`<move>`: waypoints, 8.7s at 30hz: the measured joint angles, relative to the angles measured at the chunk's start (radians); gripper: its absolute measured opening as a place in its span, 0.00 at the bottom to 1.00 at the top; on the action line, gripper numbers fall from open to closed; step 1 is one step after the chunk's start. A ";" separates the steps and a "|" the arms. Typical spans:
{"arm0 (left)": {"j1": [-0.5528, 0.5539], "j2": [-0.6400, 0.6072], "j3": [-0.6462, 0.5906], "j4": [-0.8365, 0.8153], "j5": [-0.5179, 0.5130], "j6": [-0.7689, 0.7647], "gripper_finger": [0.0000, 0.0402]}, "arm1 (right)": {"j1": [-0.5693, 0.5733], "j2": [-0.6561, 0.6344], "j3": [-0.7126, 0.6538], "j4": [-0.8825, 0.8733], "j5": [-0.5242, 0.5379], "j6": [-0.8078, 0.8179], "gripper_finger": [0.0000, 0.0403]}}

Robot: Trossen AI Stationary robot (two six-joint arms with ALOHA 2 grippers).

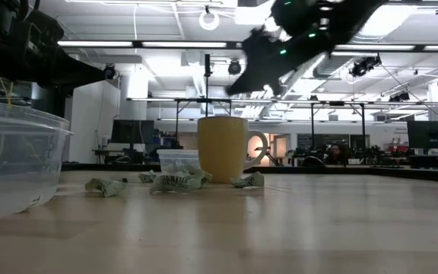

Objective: Pick and place items into bin
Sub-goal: Put the light green stevia packet into the top transparent bin

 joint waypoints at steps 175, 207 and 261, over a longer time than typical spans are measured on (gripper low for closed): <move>0.000 0.000 0.000 -0.004 0.000 0.000 0.17 | 0.108 0.780 1.050 -0.727 0.114 -0.343 0.04; 0.000 0.000 0.000 -0.005 0.000 0.000 0.17 | 0.377 0.753 1.050 -1.005 0.098 -0.246 0.58; 0.000 0.000 0.000 -0.004 0.000 0.000 0.17 | 0.495 0.809 1.048 -1.233 0.102 -0.041 0.44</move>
